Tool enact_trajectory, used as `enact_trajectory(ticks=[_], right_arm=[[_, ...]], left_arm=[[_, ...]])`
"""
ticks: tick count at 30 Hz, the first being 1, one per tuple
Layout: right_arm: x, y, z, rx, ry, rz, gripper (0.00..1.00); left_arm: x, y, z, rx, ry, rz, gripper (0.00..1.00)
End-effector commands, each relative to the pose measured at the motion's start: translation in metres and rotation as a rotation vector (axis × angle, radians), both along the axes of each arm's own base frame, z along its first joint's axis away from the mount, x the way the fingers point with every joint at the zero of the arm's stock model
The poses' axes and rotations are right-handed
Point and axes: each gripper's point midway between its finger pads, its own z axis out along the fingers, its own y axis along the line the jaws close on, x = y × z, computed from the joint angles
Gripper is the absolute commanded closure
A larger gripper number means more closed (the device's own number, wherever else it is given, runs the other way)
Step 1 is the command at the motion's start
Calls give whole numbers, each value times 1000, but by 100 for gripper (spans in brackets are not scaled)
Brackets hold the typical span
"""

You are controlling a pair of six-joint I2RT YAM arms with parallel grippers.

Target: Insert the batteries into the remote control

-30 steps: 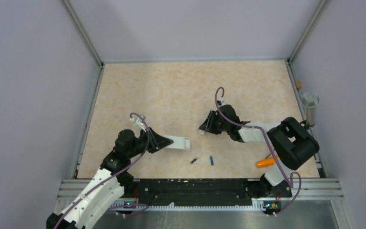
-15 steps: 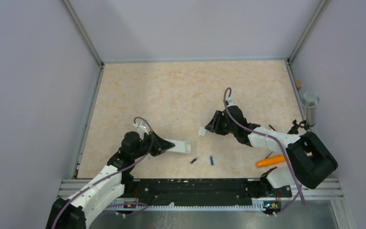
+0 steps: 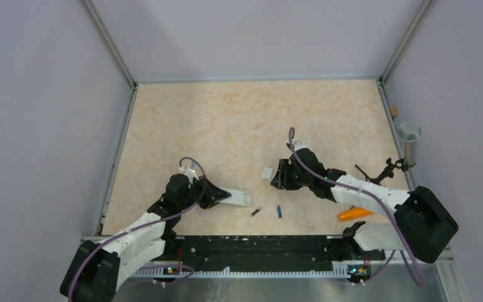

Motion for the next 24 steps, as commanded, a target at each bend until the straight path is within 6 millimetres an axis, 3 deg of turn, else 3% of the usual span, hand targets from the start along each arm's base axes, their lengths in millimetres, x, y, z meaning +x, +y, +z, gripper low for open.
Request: enact_trajectory(ticks=[1,4,9,21,24], right_arm=[[-15,-2,-1,-58,-6,42,61],[-25,-4,-5,-71,12,61,61],[-36,-7,-8,-109,19,94,61],[-57,-17,-12,-246,30,126,61],[-61,-16,-11,-258,29,135,61]], left_arm=[[5,5,-5,87,-17,-8,66],[1,9,-8,118,-6,-18,52],[-7,16,-11,199,11,-53,40],[-32,24,-7,315,51,-162,35],[-27,29,7,382,25,-165,33]])
